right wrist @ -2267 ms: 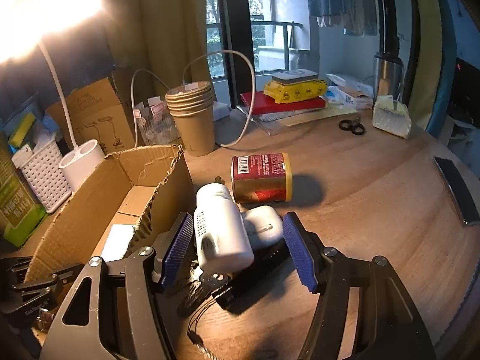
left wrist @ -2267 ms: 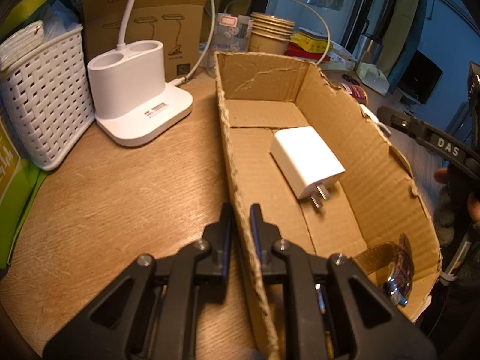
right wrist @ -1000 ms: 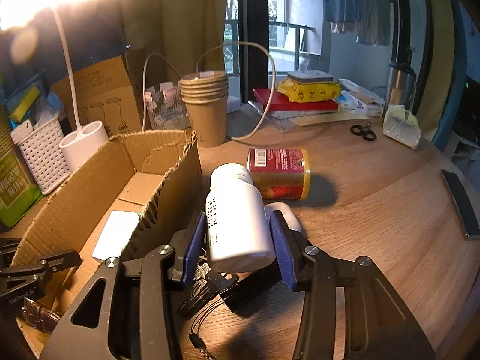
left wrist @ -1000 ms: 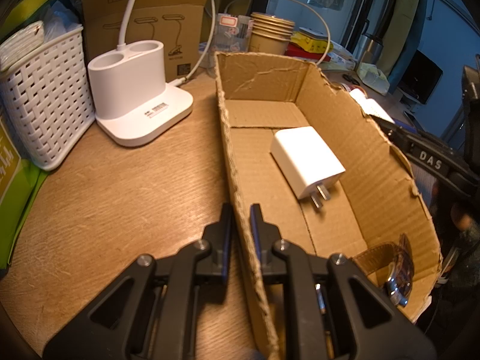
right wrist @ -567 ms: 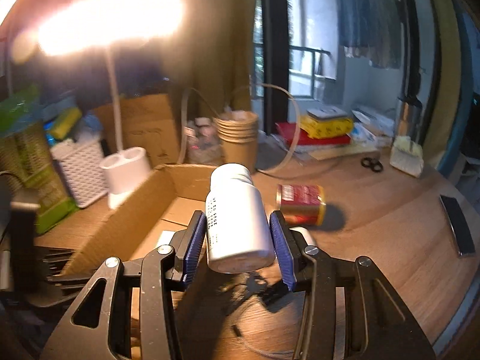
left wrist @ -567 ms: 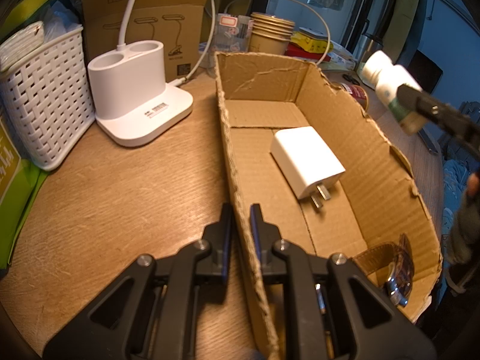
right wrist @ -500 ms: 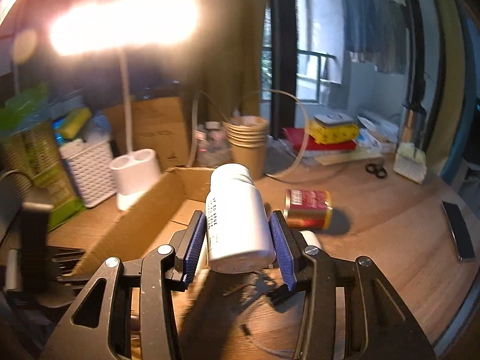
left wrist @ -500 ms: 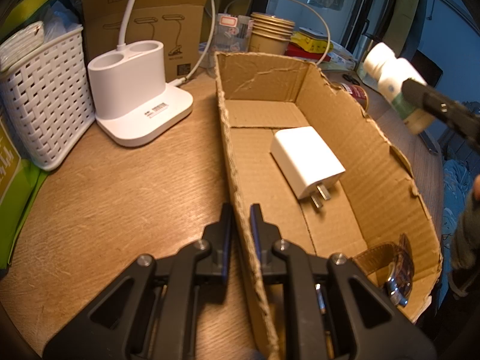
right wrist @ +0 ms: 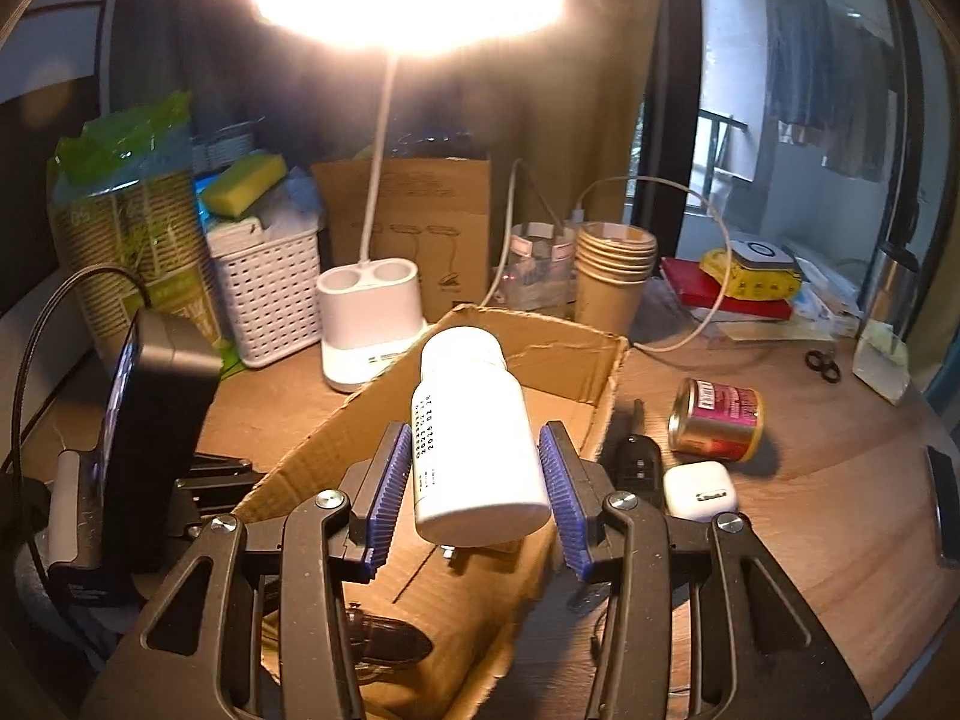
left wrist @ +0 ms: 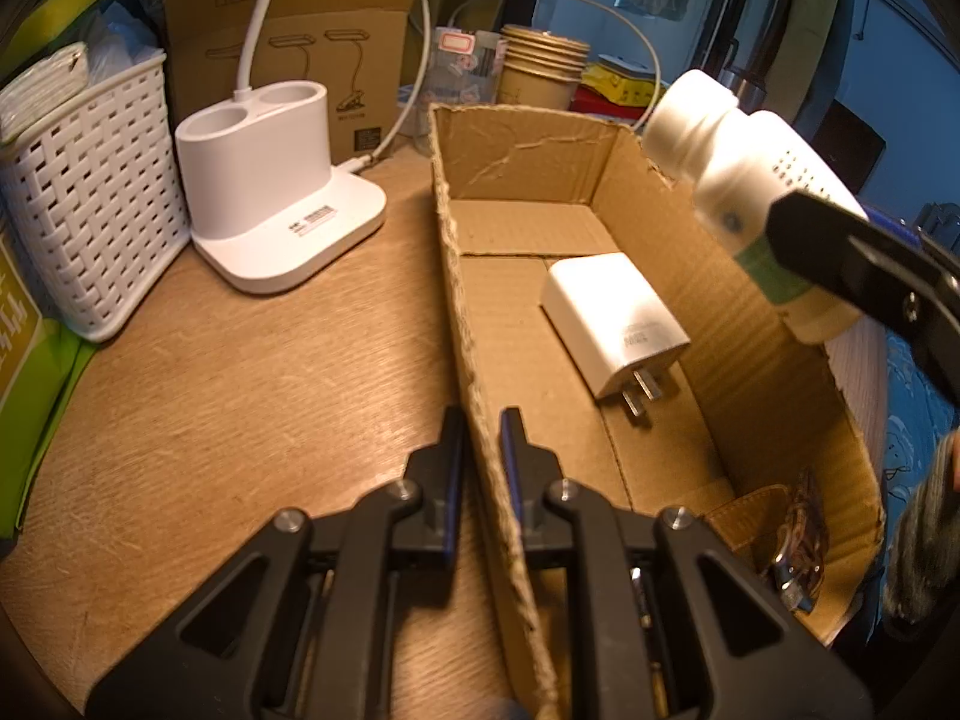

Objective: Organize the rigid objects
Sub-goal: 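Carry the pill bottle with the right gripper over the box and lower it, then open the right gripper to drop the pill bottle into the box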

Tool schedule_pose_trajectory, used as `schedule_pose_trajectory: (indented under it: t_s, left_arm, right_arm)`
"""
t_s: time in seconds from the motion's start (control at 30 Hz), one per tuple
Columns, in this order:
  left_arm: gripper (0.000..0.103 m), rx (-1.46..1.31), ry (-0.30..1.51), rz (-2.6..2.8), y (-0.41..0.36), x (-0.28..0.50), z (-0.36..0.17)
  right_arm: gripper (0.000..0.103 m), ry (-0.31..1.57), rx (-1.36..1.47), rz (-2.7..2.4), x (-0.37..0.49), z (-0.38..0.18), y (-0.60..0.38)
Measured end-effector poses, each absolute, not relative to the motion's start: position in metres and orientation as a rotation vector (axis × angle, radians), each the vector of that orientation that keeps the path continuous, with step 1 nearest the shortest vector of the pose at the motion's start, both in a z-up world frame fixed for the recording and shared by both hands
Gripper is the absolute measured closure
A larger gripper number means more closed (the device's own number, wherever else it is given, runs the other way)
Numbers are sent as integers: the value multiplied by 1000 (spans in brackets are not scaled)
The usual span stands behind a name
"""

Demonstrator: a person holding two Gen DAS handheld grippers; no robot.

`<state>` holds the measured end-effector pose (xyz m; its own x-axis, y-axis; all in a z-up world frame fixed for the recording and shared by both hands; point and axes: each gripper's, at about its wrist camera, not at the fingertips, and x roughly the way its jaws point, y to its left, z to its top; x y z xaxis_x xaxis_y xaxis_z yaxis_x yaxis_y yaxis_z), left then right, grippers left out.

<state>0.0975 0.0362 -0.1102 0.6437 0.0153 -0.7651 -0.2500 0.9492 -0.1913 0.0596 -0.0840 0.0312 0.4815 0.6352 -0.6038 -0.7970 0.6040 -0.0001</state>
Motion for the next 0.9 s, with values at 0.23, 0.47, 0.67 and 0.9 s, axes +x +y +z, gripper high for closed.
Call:
schedule_pose_trajectory:
  t_s: [0.23, 0.47, 0.67, 0.9]
  left_arm:
    - [90, -293, 861, 154, 36, 97, -110]
    - [90, -291, 862, 155, 36, 98, -110]
    - [90, -290, 863, 154, 38, 99, -110]
    - [90, -290, 863, 154, 38, 99, -109]
  right_arm:
    - [56, 664, -337, 916, 57, 20, -72]
    - [56, 719, -407, 932, 50, 6, -58]
    - [57, 737, -410, 936, 52, 6, -58]
    - [56, 731, -403, 931, 53, 7, -60]
